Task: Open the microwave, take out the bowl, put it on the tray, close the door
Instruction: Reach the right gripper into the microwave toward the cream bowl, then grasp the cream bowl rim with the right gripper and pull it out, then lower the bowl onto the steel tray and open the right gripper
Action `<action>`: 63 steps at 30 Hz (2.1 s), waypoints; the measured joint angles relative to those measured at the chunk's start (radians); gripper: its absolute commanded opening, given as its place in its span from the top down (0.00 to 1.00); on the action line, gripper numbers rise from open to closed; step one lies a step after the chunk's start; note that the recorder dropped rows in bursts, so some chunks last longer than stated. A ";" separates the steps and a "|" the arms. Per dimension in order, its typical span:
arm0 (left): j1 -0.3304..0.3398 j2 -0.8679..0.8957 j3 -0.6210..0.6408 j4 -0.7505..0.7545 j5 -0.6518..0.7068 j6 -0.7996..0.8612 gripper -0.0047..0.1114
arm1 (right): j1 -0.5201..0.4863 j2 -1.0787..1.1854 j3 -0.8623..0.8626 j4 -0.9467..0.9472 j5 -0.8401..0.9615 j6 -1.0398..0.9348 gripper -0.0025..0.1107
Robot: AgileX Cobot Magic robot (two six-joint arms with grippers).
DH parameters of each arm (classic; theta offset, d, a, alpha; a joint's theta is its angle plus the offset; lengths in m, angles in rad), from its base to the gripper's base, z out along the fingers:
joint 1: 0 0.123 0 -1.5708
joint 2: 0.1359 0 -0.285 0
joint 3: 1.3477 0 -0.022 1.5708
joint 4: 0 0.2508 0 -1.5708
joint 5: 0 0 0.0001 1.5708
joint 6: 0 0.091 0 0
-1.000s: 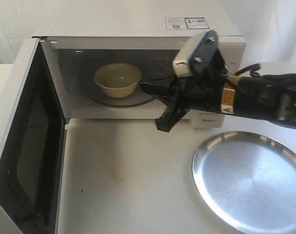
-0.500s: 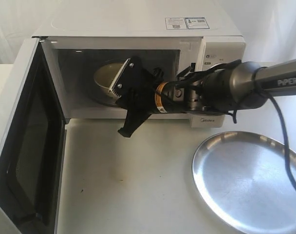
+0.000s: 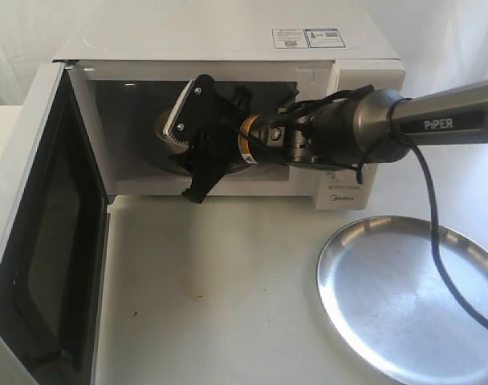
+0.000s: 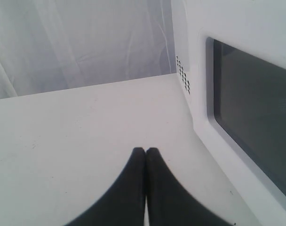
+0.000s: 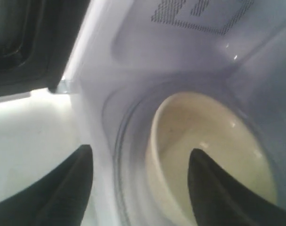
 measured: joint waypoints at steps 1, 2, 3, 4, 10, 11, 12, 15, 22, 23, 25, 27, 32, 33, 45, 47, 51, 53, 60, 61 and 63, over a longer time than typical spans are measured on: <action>0.000 0.000 0.000 0.000 0.000 0.000 0.96 | 0.002 0.011 -0.023 0.000 0.017 0.002 0.54; 0.000 0.000 0.000 0.000 0.000 0.000 0.96 | 0.008 0.025 -0.046 0.000 0.041 0.007 0.55; 0.000 0.000 0.000 0.000 0.000 0.000 0.96 | 0.012 0.038 -0.062 0.000 0.059 0.008 0.55; 0.000 0.000 0.000 0.000 0.000 0.000 0.96 | 0.015 0.053 -0.077 0.000 0.079 0.008 0.55; 0.000 0.000 0.000 0.000 0.000 0.000 0.96 | 0.024 0.136 -0.141 -0.002 0.102 -0.001 0.58; 0.000 0.000 0.000 0.000 0.000 0.000 0.96 | 0.026 0.147 -0.156 -0.002 0.109 -0.001 0.60; 0.000 0.000 0.000 0.000 0.000 0.000 0.96 | 0.028 0.156 -0.170 -0.002 0.116 -0.001 0.64; 0.000 0.000 0.000 0.000 0.000 0.000 0.96 | 0.028 0.178 -0.196 -0.002 0.132 -0.001 0.87; 0.000 0.000 0.000 0.000 0.000 0.000 0.96 | 0.030 0.176 -0.196 -0.002 0.139 0.051 0.98; 0.000 0.000 0.000 0.000 0.000 0.000 0.96 | 0.032 0.169 -0.187 -0.002 0.139 0.066 0.98; 0.000 0.000 0.000 0.000 0.000 0.000 0.96 | 0.043 0.143 -0.156 -0.002 0.144 0.082 0.98; 0.000 0.000 0.000 0.000 0.000 0.000 0.96 | 0.065 0.098 -0.099 0.000 0.158 0.107 0.98; 0.000 0.000 0.000 0.000 0.000 0.000 0.96 | 0.156 -0.084 0.091 0.000 0.290 0.213 0.98; 0.000 0.000 0.000 0.000 0.000 0.000 0.96 | 0.173 -0.129 0.135 0.000 0.320 0.233 0.98; 0.000 0.000 0.000 0.000 0.000 0.000 0.96 | 0.321 -0.591 0.598 -0.004 0.963 0.605 0.98; 0.000 0.000 0.000 0.000 0.000 0.000 0.96 | 0.321 -0.632 0.710 -0.055 1.048 0.739 0.98; 0.000 0.000 0.000 0.000 0.000 0.000 0.96 | 0.323 -0.637 0.877 -0.232 1.030 1.020 0.98; 0.000 0.000 0.000 0.000 0.000 0.000 0.96 | 0.323 -0.638 0.933 -0.313 1.022 1.118 0.98; 0.000 0.000 0.000 0.000 0.000 0.000 0.96 | 0.245 -0.638 1.021 -0.630 0.881 1.393 0.98; 0.000 0.000 0.000 0.000 0.000 0.000 0.96 | 0.240 -0.638 1.021 -0.639 0.849 1.401 0.98; 0.000 0.000 0.000 0.000 0.000 0.000 0.96 | 0.236 -0.638 1.021 -0.651 0.830 1.411 0.98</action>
